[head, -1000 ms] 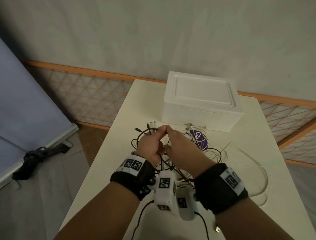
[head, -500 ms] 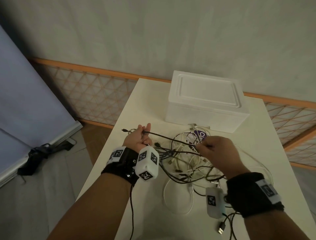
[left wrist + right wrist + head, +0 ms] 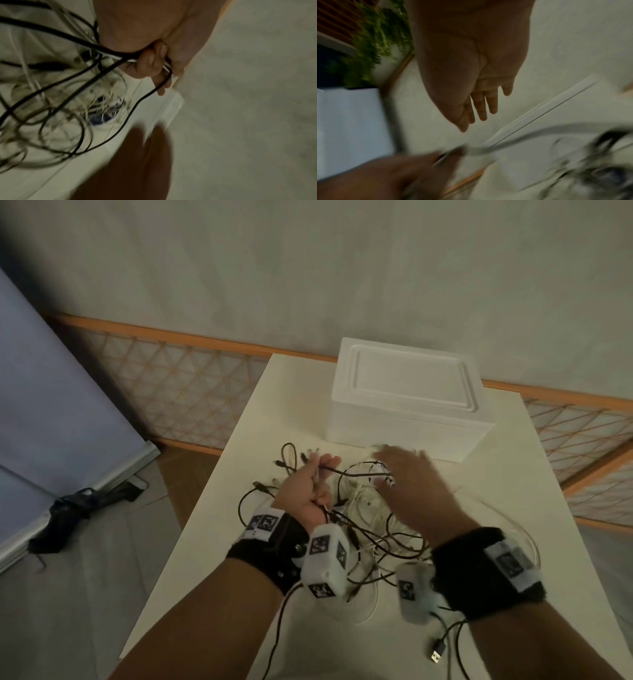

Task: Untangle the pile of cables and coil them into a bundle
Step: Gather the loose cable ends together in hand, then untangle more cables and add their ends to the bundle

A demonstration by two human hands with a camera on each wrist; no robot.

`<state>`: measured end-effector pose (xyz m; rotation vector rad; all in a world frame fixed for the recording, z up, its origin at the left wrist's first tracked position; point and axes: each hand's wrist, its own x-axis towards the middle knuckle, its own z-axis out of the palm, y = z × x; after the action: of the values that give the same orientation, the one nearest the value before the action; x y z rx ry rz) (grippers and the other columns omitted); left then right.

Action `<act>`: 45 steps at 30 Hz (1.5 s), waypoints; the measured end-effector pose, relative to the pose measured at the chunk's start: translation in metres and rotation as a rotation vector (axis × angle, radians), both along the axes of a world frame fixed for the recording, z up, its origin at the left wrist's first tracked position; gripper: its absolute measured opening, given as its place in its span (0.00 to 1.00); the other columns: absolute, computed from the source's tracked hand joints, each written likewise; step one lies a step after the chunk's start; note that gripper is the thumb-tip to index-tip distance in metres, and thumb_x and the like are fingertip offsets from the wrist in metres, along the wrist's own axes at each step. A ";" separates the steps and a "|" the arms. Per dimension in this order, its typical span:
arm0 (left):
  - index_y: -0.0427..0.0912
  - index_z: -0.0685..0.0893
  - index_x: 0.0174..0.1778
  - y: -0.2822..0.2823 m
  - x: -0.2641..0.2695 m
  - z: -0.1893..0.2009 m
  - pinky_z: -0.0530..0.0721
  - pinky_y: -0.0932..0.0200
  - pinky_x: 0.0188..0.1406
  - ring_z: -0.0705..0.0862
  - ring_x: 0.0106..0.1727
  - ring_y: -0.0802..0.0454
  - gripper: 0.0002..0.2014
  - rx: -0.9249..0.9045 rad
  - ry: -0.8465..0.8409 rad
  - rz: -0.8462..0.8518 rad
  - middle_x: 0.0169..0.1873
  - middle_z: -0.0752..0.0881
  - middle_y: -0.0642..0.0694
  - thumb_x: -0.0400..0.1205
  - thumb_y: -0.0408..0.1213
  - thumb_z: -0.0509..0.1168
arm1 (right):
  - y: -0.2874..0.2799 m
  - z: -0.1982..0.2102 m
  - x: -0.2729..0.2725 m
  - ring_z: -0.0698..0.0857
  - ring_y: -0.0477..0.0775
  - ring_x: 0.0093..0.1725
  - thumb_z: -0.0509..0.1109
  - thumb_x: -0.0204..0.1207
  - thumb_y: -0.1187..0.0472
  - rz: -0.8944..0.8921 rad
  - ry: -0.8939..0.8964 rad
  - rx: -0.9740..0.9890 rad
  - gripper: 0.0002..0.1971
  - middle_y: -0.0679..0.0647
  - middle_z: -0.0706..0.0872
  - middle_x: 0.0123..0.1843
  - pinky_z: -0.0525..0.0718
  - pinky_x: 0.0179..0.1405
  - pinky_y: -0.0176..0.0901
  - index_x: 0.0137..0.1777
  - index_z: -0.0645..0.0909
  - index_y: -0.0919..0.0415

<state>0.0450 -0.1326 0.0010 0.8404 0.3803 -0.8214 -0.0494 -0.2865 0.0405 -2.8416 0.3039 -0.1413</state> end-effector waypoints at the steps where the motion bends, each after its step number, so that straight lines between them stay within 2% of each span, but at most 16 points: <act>1: 0.41 0.83 0.42 -0.007 -0.006 0.005 0.62 0.70 0.09 0.63 0.12 0.61 0.14 -0.017 0.010 -0.033 0.39 0.89 0.48 0.86 0.46 0.60 | 0.020 0.000 0.009 0.73 0.55 0.73 0.64 0.81 0.57 0.073 0.035 0.086 0.22 0.53 0.76 0.74 0.60 0.76 0.51 0.75 0.72 0.57; 5: 0.41 0.81 0.39 -0.006 -0.006 0.016 0.61 0.69 0.08 0.64 0.11 0.61 0.13 0.021 0.002 -0.029 0.22 0.81 0.50 0.85 0.45 0.62 | 0.048 0.001 0.025 0.82 0.54 0.55 0.61 0.82 0.53 0.076 -0.029 0.308 0.13 0.54 0.85 0.54 0.80 0.53 0.51 0.63 0.80 0.53; 10: 0.43 0.70 0.34 0.024 0.033 0.001 0.61 0.74 0.08 0.60 0.07 0.57 0.18 0.013 0.137 0.173 0.26 0.88 0.48 0.90 0.44 0.51 | 0.035 0.009 0.000 0.75 0.46 0.33 0.65 0.76 0.40 0.067 -0.056 0.020 0.19 0.46 0.77 0.31 0.67 0.27 0.39 0.33 0.80 0.53; 16: 0.44 0.73 0.38 0.043 0.049 -0.030 0.61 0.72 0.07 0.60 0.08 0.57 0.19 0.073 0.200 0.075 0.16 0.80 0.51 0.90 0.47 0.48 | -0.014 0.001 -0.044 0.70 0.48 0.20 0.74 0.70 0.42 -0.163 -0.254 0.205 0.28 0.48 0.68 0.17 0.67 0.22 0.45 0.17 0.65 0.53; 20: 0.43 0.75 0.39 0.029 0.035 -0.036 0.63 0.71 0.09 0.62 0.08 0.56 0.18 0.133 0.153 0.059 0.23 0.80 0.51 0.90 0.47 0.50 | -0.033 0.001 -0.056 0.71 0.57 0.24 0.64 0.68 0.39 -0.387 -0.362 0.296 0.28 0.57 0.69 0.19 0.65 0.24 0.48 0.19 0.65 0.62; 22: 0.40 0.78 0.40 0.019 0.026 -0.036 0.63 0.71 0.10 0.61 0.09 0.57 0.19 0.163 0.103 0.060 0.32 0.79 0.50 0.90 0.46 0.51 | -0.040 -0.003 -0.048 0.80 0.61 0.31 0.66 0.70 0.47 -0.459 -0.246 0.094 0.20 0.58 0.80 0.27 0.71 0.30 0.44 0.25 0.76 0.62; 24: 0.38 0.79 0.41 0.005 0.011 -0.031 0.62 0.69 0.08 0.61 0.09 0.59 0.19 0.145 0.071 0.032 0.38 0.85 0.47 0.89 0.46 0.52 | -0.033 -0.009 -0.034 0.86 0.59 0.46 0.69 0.70 0.60 -0.364 -0.140 -0.192 0.05 0.54 0.88 0.46 0.78 0.46 0.49 0.43 0.86 0.55; 26: 0.38 0.80 0.41 -0.012 -0.003 -0.022 0.65 0.69 0.10 0.65 0.11 0.59 0.17 0.112 0.072 -0.027 0.37 0.89 0.44 0.88 0.45 0.56 | -0.005 -0.017 -0.012 0.86 0.58 0.50 0.64 0.71 0.67 -0.135 -0.073 -0.194 0.16 0.52 0.88 0.53 0.80 0.53 0.51 0.57 0.83 0.53; 29: 0.35 0.87 0.51 -0.025 -0.014 -0.014 0.85 0.54 0.38 0.86 0.35 0.46 0.20 0.045 0.181 -0.152 0.43 0.90 0.38 0.85 0.50 0.60 | 0.052 -0.027 0.014 0.86 0.58 0.51 0.59 0.80 0.61 0.008 0.150 0.041 0.16 0.54 0.85 0.55 0.84 0.50 0.52 0.67 0.72 0.56; 30: 0.34 0.87 0.52 -0.023 -0.012 -0.014 0.86 0.51 0.43 0.87 0.39 0.43 0.22 0.050 0.193 -0.177 0.44 0.90 0.37 0.85 0.51 0.59 | 0.059 -0.029 0.018 0.85 0.59 0.52 0.58 0.81 0.58 0.016 0.179 0.073 0.16 0.55 0.84 0.56 0.84 0.48 0.51 0.67 0.71 0.56; 31: 0.35 0.87 0.49 -0.018 -0.007 -0.013 0.85 0.56 0.34 0.86 0.32 0.46 0.21 0.081 0.184 -0.175 0.38 0.90 0.39 0.86 0.50 0.59 | 0.061 -0.029 0.018 0.85 0.59 0.52 0.57 0.82 0.55 0.018 0.175 0.066 0.14 0.55 0.84 0.54 0.83 0.47 0.51 0.66 0.72 0.56; 33: 0.39 0.83 0.41 -0.001 0.008 -0.013 0.68 0.71 0.12 0.70 0.12 0.57 0.18 0.157 0.128 -0.113 0.22 0.83 0.49 0.88 0.47 0.56 | 0.055 -0.025 0.008 0.85 0.57 0.50 0.57 0.82 0.50 0.022 0.110 0.012 0.13 0.52 0.86 0.49 0.83 0.45 0.49 0.58 0.79 0.52; 34: 0.39 0.81 0.40 0.008 0.019 -0.016 0.62 0.72 0.09 0.64 0.11 0.59 0.18 0.181 0.117 -0.055 0.21 0.83 0.51 0.89 0.45 0.54 | 0.051 -0.023 -0.001 0.85 0.55 0.49 0.58 0.82 0.48 0.043 0.094 0.002 0.13 0.49 0.87 0.47 0.82 0.44 0.47 0.54 0.81 0.50; 38: 0.40 0.78 0.41 0.031 0.034 -0.025 0.61 0.71 0.06 0.63 0.10 0.61 0.17 0.191 0.150 0.024 0.30 0.86 0.51 0.89 0.45 0.52 | 0.036 -0.010 -0.030 0.85 0.46 0.44 0.65 0.79 0.45 0.150 0.129 0.088 0.12 0.46 0.88 0.42 0.76 0.39 0.39 0.49 0.87 0.48; 42: 0.43 0.74 0.37 0.024 0.026 -0.031 0.67 0.72 0.08 0.72 0.16 0.59 0.16 0.314 0.088 -0.030 0.21 0.82 0.49 0.89 0.45 0.54 | 0.011 -0.001 -0.045 0.83 0.42 0.36 0.72 0.72 0.43 0.095 0.066 0.231 0.12 0.45 0.87 0.31 0.78 0.33 0.34 0.37 0.89 0.49; 45: 0.44 0.75 0.39 0.021 0.025 -0.034 0.64 0.72 0.07 0.66 0.09 0.58 0.15 0.265 0.109 -0.093 0.13 0.78 0.51 0.88 0.48 0.55 | 0.002 -0.003 -0.046 0.83 0.42 0.31 0.74 0.73 0.47 0.059 0.068 0.331 0.10 0.43 0.85 0.28 0.78 0.31 0.36 0.35 0.88 0.51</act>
<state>0.0699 -0.1119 -0.0330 1.0685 0.5577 -0.9184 -0.0959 -0.2841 0.0371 -2.5268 0.2325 0.0171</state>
